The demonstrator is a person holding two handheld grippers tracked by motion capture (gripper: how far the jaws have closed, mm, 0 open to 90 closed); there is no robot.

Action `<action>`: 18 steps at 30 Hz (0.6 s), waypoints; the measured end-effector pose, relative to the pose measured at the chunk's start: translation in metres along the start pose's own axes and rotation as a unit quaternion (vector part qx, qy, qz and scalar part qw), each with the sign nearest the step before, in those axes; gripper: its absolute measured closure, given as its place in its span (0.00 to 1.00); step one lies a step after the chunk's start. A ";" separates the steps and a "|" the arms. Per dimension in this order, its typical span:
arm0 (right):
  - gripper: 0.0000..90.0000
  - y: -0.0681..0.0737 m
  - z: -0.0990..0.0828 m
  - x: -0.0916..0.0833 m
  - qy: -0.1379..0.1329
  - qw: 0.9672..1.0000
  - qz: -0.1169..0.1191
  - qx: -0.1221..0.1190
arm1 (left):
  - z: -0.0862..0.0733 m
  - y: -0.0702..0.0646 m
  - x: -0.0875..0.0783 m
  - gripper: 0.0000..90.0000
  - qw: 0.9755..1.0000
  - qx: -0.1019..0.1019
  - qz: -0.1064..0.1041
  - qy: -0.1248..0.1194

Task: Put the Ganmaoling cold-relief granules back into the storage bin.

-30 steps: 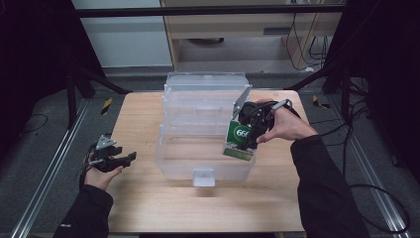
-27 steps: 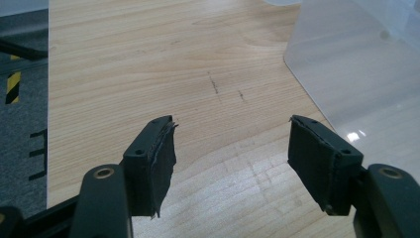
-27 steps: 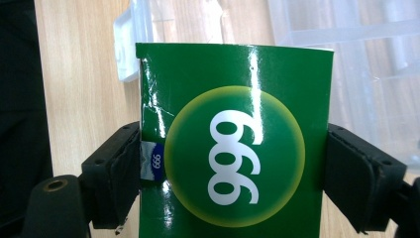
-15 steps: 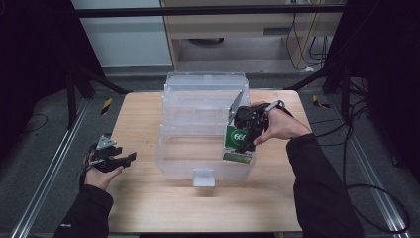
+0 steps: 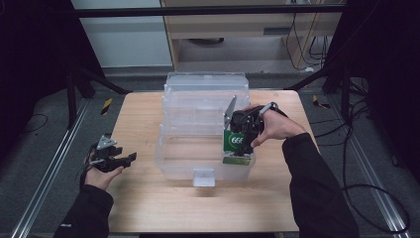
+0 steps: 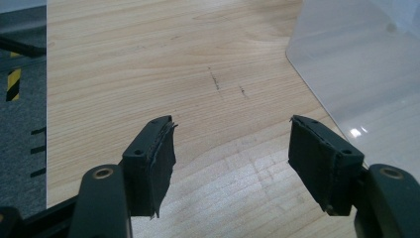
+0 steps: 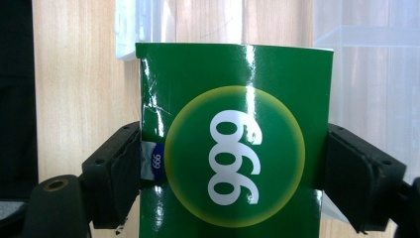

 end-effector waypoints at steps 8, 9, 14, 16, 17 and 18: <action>0.20 -0.002 -0.002 0.001 0.004 1.000 0.002 -0.003 | 0.000 0.000 0.000 0.37 1.000 0.002 -0.001 0.002; 0.20 -0.002 -0.002 0.001 0.004 1.000 0.001 -0.003 | 0.000 -0.001 0.000 0.37 1.000 0.002 -0.001 0.003; 0.20 -0.004 -0.004 0.001 0.008 1.000 -0.012 -0.003 | -0.001 -0.001 0.001 0.37 1.000 0.003 0.000 0.005; 0.20 -0.004 -0.005 0.001 0.011 1.000 -0.013 -0.005 | -0.001 -0.001 0.001 0.37 1.000 0.004 0.000 0.006; 0.20 -0.004 -0.005 0.001 0.011 1.000 -0.013 -0.007 | -0.001 -0.001 0.001 0.37 1.000 0.004 0.000 0.006; 0.20 -0.004 -0.005 0.002 0.012 1.000 -0.013 -0.005 | -0.001 -0.001 0.001 0.37 1.000 0.004 -0.001 0.005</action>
Point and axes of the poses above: each handheld gripper's, and its own axes: x roughly forward along the jaws, z roughly out of its top, y roughly to its left, the point moved 10 cm from there along x, roughly forward along the jaws, and after that the axes turned 7 degrees about -y, right-handed, at the moved point
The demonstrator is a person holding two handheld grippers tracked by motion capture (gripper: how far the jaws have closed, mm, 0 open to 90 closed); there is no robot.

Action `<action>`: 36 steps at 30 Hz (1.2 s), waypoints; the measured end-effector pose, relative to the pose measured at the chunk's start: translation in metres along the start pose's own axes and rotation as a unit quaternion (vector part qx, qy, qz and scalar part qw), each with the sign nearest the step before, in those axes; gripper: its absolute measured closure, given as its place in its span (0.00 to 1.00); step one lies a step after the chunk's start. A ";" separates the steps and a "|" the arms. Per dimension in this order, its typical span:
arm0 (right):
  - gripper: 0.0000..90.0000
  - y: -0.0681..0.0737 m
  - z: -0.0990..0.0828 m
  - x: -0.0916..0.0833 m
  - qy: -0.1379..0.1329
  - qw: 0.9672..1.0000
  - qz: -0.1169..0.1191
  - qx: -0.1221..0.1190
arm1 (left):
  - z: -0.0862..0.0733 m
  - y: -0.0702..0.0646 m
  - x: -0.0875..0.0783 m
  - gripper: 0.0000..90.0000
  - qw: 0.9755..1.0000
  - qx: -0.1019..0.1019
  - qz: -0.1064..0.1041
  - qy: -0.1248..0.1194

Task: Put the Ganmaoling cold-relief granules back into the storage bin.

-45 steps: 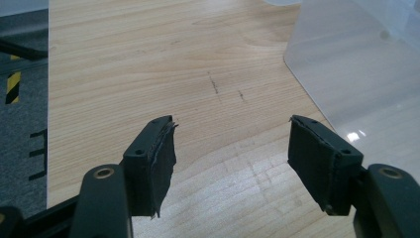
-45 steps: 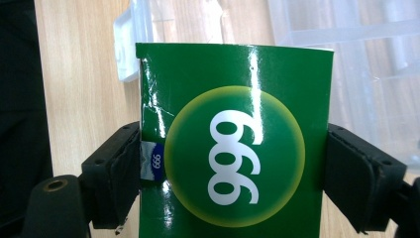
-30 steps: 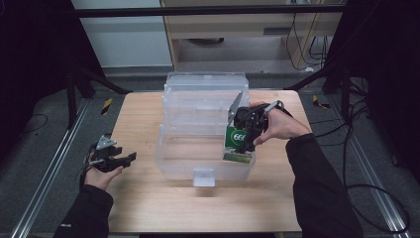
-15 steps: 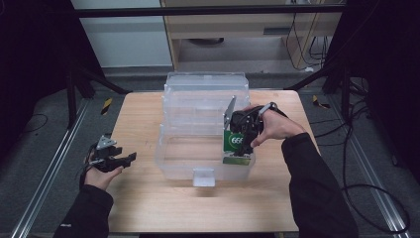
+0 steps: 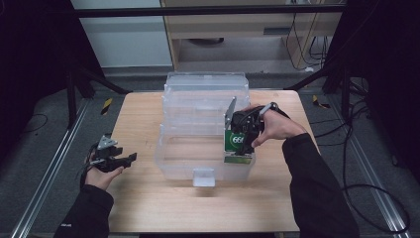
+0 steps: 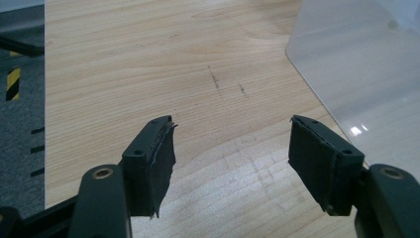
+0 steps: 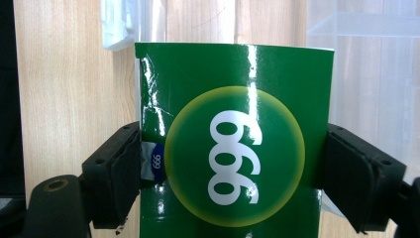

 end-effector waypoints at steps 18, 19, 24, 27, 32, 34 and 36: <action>0.20 -0.002 -0.006 0.016 0.015 1.000 0.010 0.000 | -0.001 0.000 0.001 0.37 1.000 -0.001 0.000 0.002; 0.20 -0.002 -0.007 0.016 0.018 1.000 0.011 0.001 | -0.001 0.000 0.001 0.37 1.000 -0.001 0.000 0.002; 0.20 -0.002 -0.007 0.018 0.017 1.000 0.012 -0.003 | -0.001 0.000 0.001 0.37 1.000 -0.001 -0.001 0.000; 0.20 -0.002 -0.007 0.018 0.014 1.000 0.010 -0.006 | -0.001 -0.001 0.001 0.37 1.000 0.000 -0.002 0.000; 0.20 -0.002 -0.007 0.019 0.013 1.000 0.004 -0.011 | -0.001 -0.001 0.001 0.37 1.000 0.001 -0.002 0.001; 0.20 -0.002 -0.007 0.019 0.013 1.000 0.004 -0.014 | -0.001 -0.001 0.001 0.37 1.000 0.001 -0.002 0.001; 0.20 -0.001 -0.007 0.019 0.013 1.000 0.003 -0.013 | -0.001 -0.001 0.001 0.37 1.000 0.000 -0.002 0.000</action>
Point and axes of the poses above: each handheld gripper's, and its own axes: x roughly forward along the jaws, z roughly out of its top, y roughly to its left, the point moved 10 cm from there along x, roughly forward along the jaws, and after that the axes turned 7 degrees about -y, right-handed, at the moved point
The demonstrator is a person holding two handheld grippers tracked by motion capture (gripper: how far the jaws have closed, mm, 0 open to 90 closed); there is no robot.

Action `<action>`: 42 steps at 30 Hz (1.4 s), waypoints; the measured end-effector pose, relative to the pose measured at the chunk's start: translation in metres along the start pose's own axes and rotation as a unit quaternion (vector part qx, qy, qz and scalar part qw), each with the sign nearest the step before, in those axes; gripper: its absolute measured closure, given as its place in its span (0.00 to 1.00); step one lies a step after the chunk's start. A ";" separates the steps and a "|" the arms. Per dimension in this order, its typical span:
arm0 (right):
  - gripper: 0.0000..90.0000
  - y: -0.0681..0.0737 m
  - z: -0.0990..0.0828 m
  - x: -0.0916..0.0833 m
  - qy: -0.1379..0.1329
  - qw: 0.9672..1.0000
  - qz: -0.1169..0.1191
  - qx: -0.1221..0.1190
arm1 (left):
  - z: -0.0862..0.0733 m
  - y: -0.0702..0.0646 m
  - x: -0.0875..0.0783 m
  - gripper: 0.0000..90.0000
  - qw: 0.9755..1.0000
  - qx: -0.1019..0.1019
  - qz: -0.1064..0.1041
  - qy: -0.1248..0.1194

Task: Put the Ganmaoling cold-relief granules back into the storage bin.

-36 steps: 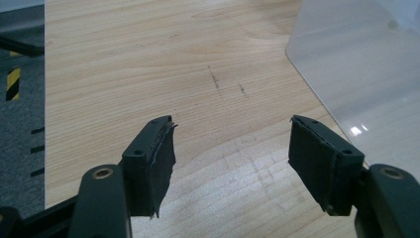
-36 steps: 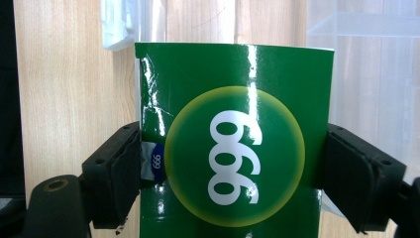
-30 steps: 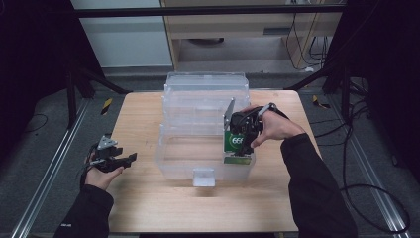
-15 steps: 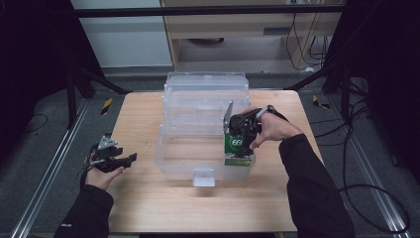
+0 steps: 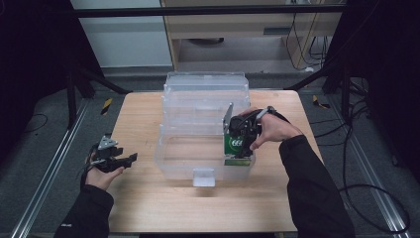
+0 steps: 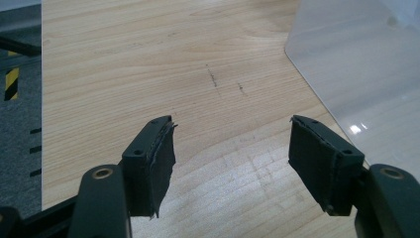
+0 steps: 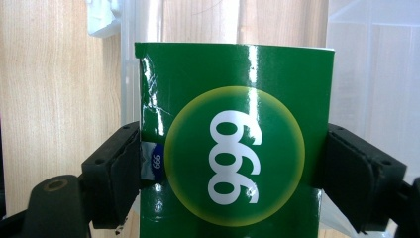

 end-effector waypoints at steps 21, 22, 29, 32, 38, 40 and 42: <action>0.20 0.001 -0.003 0.012 0.010 1.000 -0.003 -0.005 | 0.000 0.000 0.000 0.37 1.000 0.001 0.000 0.001; 0.20 0.002 -0.003 0.012 0.009 1.000 -0.005 -0.003 | 0.000 0.000 0.000 0.37 1.000 0.001 0.000 0.001; 0.20 0.002 -0.003 0.013 0.004 1.000 -0.007 -0.008 | -0.001 0.000 0.000 0.37 1.000 0.004 0.000 0.004; 0.20 0.002 -0.004 0.013 0.003 1.000 -0.008 -0.008 | -0.001 0.000 0.000 0.37 1.000 0.005 -0.001 0.005; 0.20 0.002 -0.004 0.014 0.003 1.000 -0.009 -0.008 | -0.001 0.000 0.000 0.37 1.000 0.005 0.000 0.005; 0.20 0.002 -0.004 0.015 0.004 1.000 -0.007 -0.008 | -0.001 0.000 0.000 0.37 1.000 0.004 0.000 0.005; 0.19 0.002 -0.004 0.015 0.005 1.000 -0.007 -0.006 | -0.001 0.000 0.000 0.37 1.000 0.005 0.000 0.005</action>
Point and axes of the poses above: each handheld gripper's, and its own axes: x roughly forward along the jaws, z roughly out of its top, y roughly to its left, the point moved 10 cm from there along x, roughly forward along the jaws, and after that the axes turned 7 degrees about -y, right-handed, at the moved point
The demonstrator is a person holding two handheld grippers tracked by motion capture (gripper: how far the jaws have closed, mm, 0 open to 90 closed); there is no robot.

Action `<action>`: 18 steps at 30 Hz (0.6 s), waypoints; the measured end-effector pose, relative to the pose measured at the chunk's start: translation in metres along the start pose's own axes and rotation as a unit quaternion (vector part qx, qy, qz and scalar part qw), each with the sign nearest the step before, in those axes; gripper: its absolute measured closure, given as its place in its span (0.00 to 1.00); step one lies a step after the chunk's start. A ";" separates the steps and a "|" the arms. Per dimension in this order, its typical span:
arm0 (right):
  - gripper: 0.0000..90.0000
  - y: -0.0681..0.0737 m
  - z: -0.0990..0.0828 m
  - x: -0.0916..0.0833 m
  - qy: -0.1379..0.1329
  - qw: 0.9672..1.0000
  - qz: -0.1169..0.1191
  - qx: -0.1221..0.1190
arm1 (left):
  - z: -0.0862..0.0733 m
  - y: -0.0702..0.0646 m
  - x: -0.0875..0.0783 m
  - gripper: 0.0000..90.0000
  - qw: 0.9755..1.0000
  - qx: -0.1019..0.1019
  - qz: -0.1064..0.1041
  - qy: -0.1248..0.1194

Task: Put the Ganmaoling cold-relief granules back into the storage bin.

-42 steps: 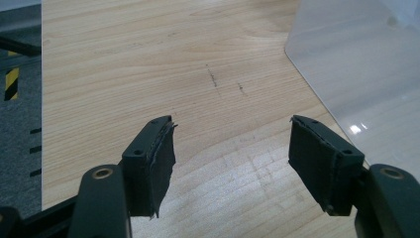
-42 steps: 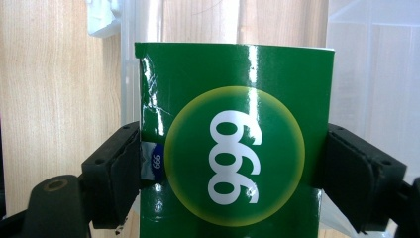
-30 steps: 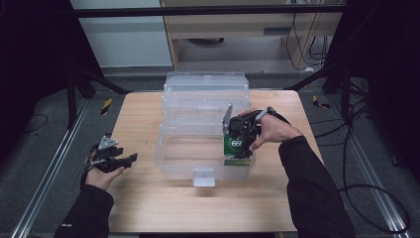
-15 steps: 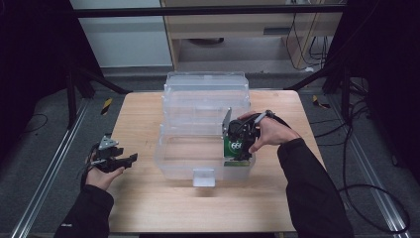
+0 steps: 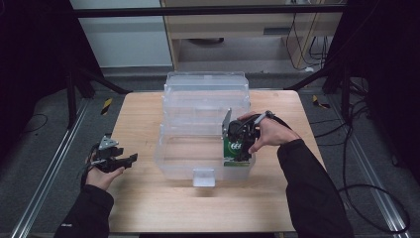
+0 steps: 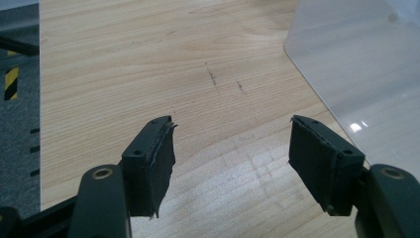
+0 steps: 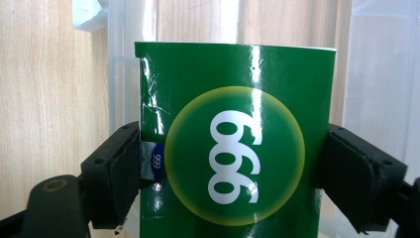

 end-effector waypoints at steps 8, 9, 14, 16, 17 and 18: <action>0.19 0.000 0.000 0.001 0.002 1.000 0.001 0.006 | 0.000 0.000 0.000 0.37 1.000 0.000 0.000 0.001; 0.19 0.001 0.000 0.001 0.003 1.000 0.003 0.009 | 0.000 0.000 0.000 0.37 1.000 0.000 0.000 0.000; 0.19 0.001 -0.001 0.002 0.003 1.000 0.003 0.013 | 0.000 0.000 0.000 0.37 1.000 0.000 0.000 0.001; 0.19 0.001 -0.001 0.002 0.004 1.000 0.003 0.013 | 0.000 0.000 0.000 0.37 1.000 0.000 0.000 0.001; 0.18 0.001 -0.001 0.002 0.003 1.000 0.003 0.014 | 0.000 0.000 0.000 0.37 1.000 0.000 0.000 0.001; 0.18 0.001 -0.001 0.002 0.004 1.000 0.003 0.014 | 0.000 -0.001 0.000 0.37 1.000 0.000 0.000 0.001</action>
Point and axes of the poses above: each handheld gripper's, and its own axes: x roughly forward along the jaws, z roughly out of its top, y roughly to its left, the point moved 10 cm from there along x, roughly forward along the jaws, and after that the axes turned 7 degrees about -y, right-handed, at the moved point
